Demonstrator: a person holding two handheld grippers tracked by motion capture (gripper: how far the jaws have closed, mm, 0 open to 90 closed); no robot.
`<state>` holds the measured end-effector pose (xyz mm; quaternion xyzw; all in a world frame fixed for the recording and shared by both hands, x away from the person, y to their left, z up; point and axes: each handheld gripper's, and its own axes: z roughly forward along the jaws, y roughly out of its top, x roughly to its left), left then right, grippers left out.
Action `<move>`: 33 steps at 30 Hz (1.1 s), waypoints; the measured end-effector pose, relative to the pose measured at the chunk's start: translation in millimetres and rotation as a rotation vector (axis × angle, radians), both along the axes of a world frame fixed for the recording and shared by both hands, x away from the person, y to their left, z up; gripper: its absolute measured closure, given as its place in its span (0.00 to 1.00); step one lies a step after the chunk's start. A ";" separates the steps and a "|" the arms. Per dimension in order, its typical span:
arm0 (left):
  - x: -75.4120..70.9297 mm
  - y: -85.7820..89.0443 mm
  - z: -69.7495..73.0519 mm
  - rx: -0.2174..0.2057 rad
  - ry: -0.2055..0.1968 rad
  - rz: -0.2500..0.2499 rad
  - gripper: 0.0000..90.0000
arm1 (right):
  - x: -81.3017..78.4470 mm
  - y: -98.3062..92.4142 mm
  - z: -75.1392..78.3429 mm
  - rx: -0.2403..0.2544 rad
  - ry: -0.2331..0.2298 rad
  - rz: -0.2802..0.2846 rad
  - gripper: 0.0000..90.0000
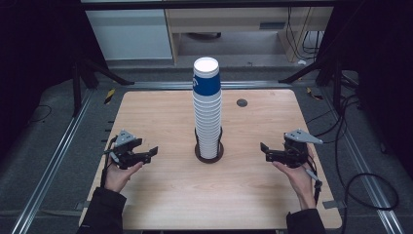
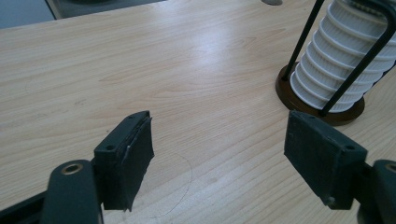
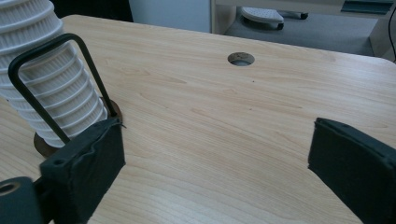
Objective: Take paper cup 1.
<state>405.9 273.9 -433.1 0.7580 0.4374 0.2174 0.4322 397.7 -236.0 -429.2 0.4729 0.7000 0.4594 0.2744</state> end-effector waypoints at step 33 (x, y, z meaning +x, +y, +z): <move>-1.7 -10.1 -4.2 0.035 0.032 -0.034 0.21 | 0.9 47.8 112.5 0.127 -0.206 0.230 0.13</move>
